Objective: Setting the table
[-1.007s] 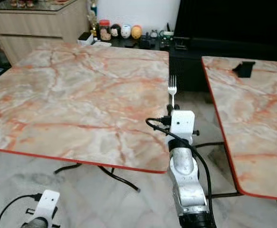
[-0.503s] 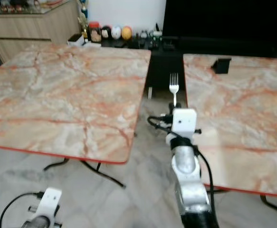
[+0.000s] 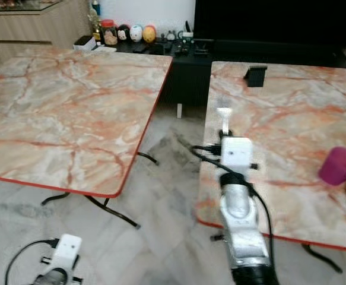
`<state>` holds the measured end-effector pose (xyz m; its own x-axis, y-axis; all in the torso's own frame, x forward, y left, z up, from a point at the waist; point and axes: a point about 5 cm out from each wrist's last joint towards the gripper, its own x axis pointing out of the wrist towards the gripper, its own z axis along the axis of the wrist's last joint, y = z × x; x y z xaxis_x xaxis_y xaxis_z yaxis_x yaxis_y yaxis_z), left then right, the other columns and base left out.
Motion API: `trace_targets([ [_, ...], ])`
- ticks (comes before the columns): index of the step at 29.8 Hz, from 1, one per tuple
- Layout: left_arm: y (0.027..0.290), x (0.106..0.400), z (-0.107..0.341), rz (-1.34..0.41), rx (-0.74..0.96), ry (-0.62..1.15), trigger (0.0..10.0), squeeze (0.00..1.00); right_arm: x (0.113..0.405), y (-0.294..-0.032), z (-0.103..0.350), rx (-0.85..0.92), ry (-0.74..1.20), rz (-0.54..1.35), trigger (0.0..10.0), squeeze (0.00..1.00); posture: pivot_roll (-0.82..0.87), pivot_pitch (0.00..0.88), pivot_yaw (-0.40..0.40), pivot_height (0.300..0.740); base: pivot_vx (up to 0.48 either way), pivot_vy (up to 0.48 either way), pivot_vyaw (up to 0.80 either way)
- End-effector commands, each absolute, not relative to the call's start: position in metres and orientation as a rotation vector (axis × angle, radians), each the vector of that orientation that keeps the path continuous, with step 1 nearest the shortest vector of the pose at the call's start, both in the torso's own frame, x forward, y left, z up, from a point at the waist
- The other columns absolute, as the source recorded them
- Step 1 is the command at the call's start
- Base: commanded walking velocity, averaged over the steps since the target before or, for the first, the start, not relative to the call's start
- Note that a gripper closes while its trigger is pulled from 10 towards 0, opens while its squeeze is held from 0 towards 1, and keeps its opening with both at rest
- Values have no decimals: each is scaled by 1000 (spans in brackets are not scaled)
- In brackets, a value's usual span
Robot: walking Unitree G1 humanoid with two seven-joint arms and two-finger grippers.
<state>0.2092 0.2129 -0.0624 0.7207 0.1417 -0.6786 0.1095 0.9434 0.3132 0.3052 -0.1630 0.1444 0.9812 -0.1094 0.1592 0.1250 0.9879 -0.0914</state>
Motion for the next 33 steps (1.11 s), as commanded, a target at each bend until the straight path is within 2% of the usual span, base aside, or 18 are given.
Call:
trace_targets([
  [1, 223, 206, -63, 35, 360, 787, 10000, 0, 306, -154, 150, -90, -177, -94, 10000, 0, -8, 0, 13, 740, 0, -292, 0],
  [33, 223, 207, -62, 40, 355, 781, 10000, 0, 305, -158, 153, -74, -202, -115, 10000, 0, -6, 0, 14, 740, 0, -309, 0],
])
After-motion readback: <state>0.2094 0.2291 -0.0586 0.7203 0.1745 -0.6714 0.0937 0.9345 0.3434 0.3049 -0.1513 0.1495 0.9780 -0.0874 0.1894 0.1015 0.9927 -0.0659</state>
